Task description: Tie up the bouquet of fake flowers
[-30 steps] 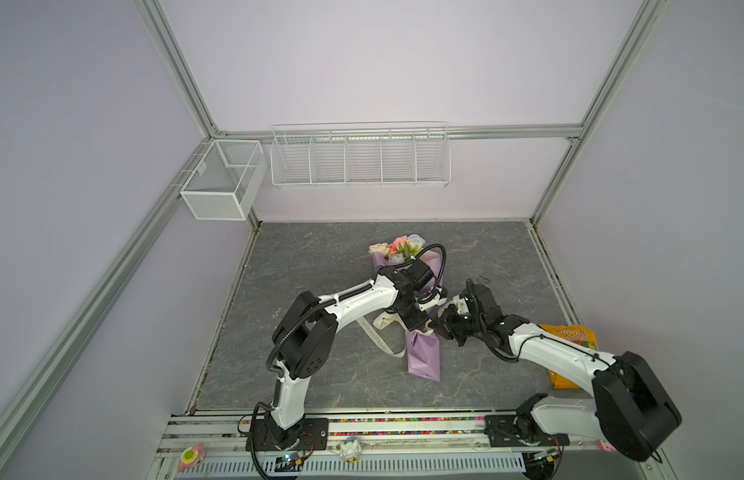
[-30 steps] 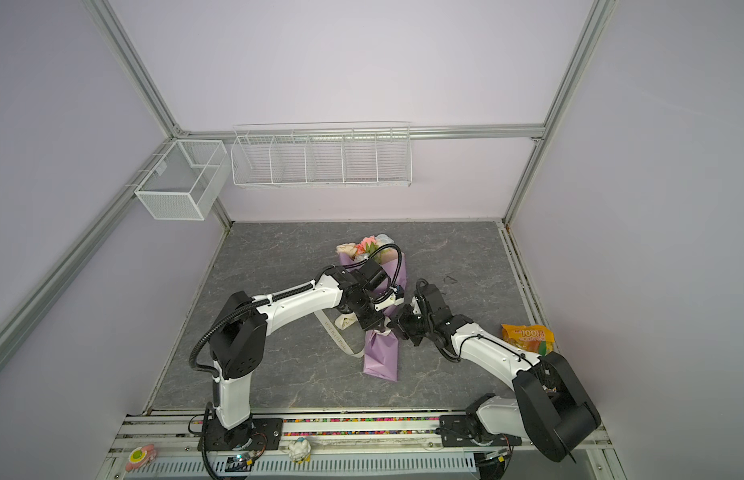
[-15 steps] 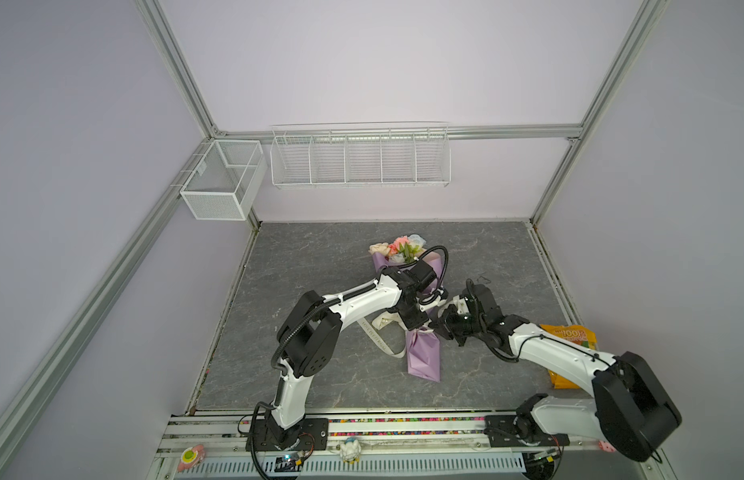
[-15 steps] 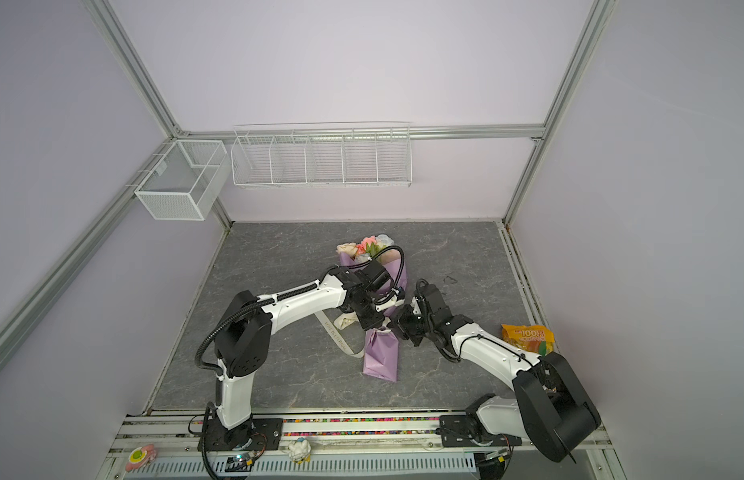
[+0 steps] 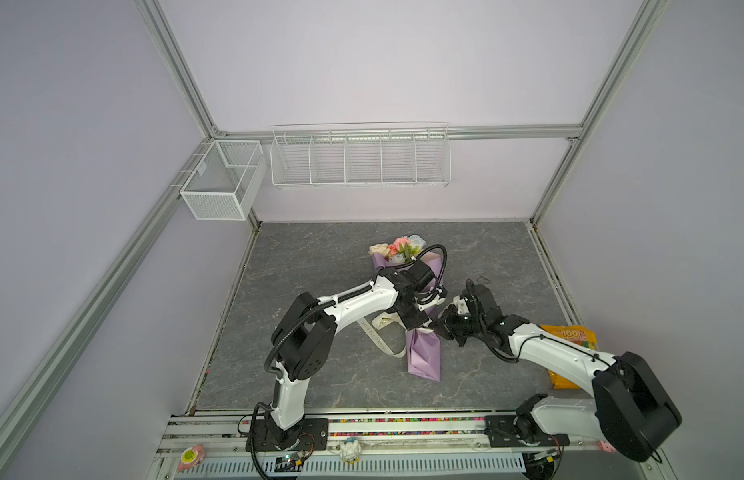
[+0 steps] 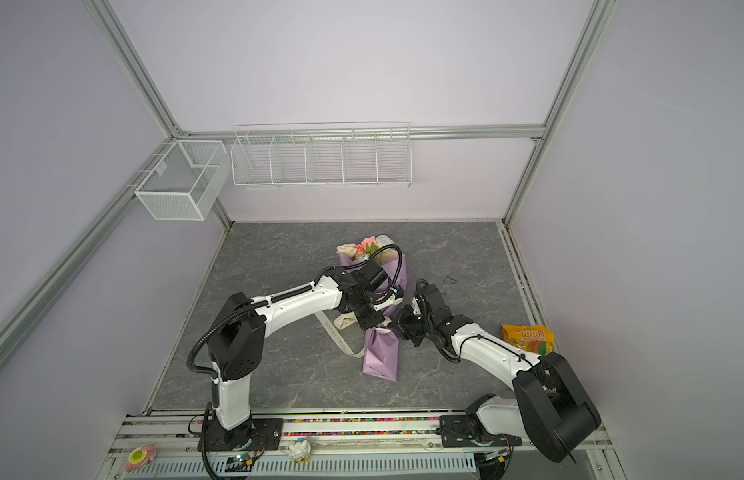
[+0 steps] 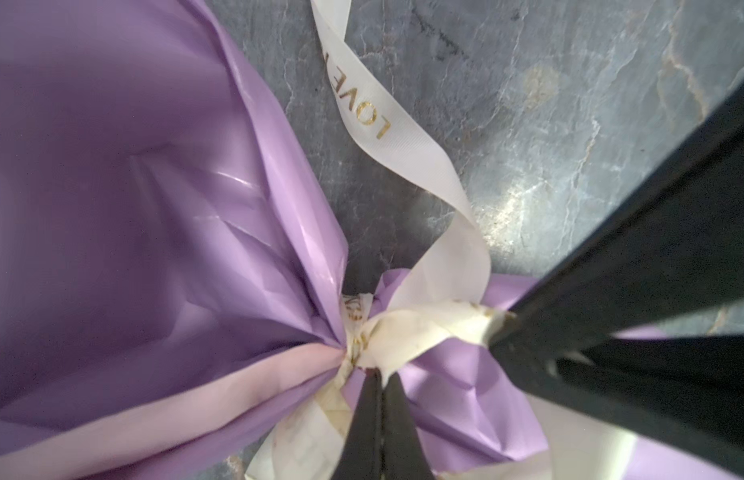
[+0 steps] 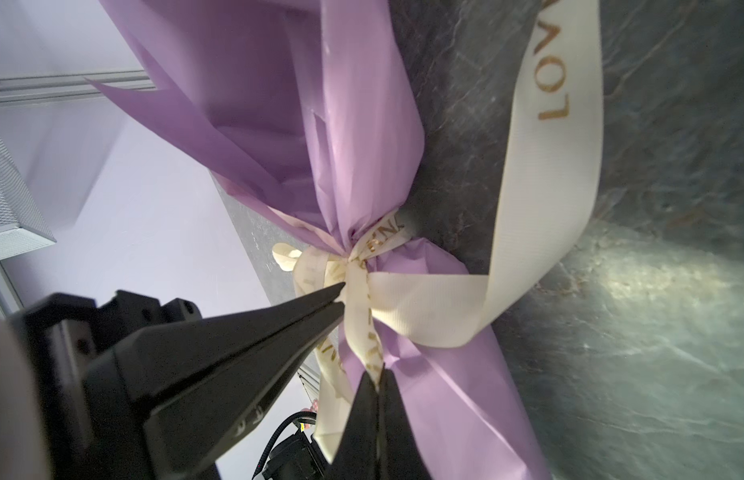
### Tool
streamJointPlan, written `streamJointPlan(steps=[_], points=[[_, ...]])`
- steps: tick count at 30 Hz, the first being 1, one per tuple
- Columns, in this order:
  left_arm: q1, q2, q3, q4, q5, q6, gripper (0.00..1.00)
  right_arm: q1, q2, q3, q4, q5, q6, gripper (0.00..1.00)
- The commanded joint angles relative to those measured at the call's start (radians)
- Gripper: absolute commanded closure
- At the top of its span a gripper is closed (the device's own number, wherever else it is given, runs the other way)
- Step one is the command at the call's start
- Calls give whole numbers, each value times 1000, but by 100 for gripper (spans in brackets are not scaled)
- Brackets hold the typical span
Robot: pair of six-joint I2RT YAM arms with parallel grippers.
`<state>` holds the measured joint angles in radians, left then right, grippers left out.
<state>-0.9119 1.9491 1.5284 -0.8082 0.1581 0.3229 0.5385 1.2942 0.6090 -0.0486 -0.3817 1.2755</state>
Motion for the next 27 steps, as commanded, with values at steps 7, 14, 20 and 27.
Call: streamJointPlan(steps=[7, 14, 20, 27], points=[[-2, -38, -15, 23, 41, -30, 100, 0, 7, -8, -23, 10, -8, 94], [-1, -66, -20, 47, 23, -58, 100, 1, 12, -6, -65, 25, -30, 94], [19, -125, -62, 143, 130, -131, 100, 2, 25, -23, -13, 20, -70, 91], [46, -160, -131, 230, 212, -201, 100, -25, -99, -35, -45, 118, -199, 67]])
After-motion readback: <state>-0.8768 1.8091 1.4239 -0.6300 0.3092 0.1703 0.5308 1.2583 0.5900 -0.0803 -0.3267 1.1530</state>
